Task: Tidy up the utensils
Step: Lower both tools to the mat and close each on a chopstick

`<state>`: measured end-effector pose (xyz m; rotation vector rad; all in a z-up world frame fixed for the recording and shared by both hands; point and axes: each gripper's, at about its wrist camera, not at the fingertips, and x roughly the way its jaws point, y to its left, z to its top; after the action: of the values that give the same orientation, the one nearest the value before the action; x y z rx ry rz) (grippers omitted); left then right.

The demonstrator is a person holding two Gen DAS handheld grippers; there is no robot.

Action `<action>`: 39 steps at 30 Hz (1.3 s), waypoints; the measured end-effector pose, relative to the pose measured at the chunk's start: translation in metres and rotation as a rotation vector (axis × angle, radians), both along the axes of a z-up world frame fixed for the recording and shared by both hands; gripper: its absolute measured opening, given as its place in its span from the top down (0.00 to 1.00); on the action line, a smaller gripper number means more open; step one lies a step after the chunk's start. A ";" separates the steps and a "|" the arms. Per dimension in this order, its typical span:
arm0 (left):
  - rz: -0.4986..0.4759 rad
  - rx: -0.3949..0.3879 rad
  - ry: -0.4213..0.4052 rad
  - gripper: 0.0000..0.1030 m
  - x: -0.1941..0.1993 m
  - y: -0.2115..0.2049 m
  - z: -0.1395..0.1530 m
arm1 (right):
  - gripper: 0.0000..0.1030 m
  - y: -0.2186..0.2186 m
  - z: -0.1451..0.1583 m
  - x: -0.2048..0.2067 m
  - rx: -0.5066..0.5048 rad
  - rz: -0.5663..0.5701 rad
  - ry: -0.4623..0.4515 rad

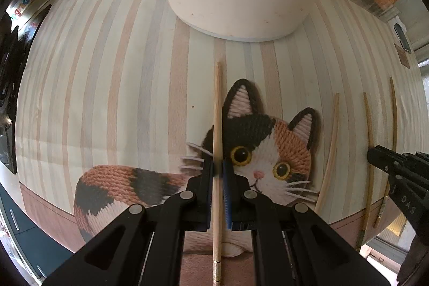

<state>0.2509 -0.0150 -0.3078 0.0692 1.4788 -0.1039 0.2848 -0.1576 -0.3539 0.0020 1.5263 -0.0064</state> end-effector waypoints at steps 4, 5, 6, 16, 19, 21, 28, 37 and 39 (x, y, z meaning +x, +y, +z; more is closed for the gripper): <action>-0.022 0.004 0.019 0.93 0.000 0.009 -0.007 | 0.92 0.004 -0.002 0.000 -0.003 0.003 0.058; -0.040 0.004 0.030 0.91 -0.001 0.008 -0.007 | 0.91 0.007 -0.003 0.000 -0.008 0.014 0.076; -0.059 0.004 0.036 0.88 -0.004 0.006 -0.009 | 0.90 0.008 -0.003 -0.001 -0.014 0.023 0.089; -0.043 0.011 0.035 0.95 -0.011 0.005 -0.009 | 0.92 0.009 -0.006 -0.013 -0.034 0.026 0.044; 0.053 -0.038 0.050 0.96 0.000 0.018 -0.009 | 0.93 -0.008 -0.001 -0.010 0.003 -0.071 0.018; 0.084 -0.057 0.063 0.95 0.003 0.022 -0.010 | 0.93 -0.016 -0.001 -0.007 0.050 -0.132 0.030; 0.017 -0.025 0.065 0.93 0.012 0.014 -0.010 | 0.93 -0.015 -0.003 0.003 0.028 -0.064 0.088; 0.009 -0.011 0.061 0.93 0.009 -0.007 -0.012 | 0.72 0.039 -0.015 0.006 -0.019 -0.009 0.072; 0.009 -0.010 0.059 0.93 0.010 -0.008 -0.012 | 0.72 0.047 -0.016 0.005 -0.020 -0.016 0.054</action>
<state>0.2608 -0.0234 -0.3197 0.0519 1.5373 -0.1074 0.2898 -0.1110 -0.3696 -0.0020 1.5803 -0.0354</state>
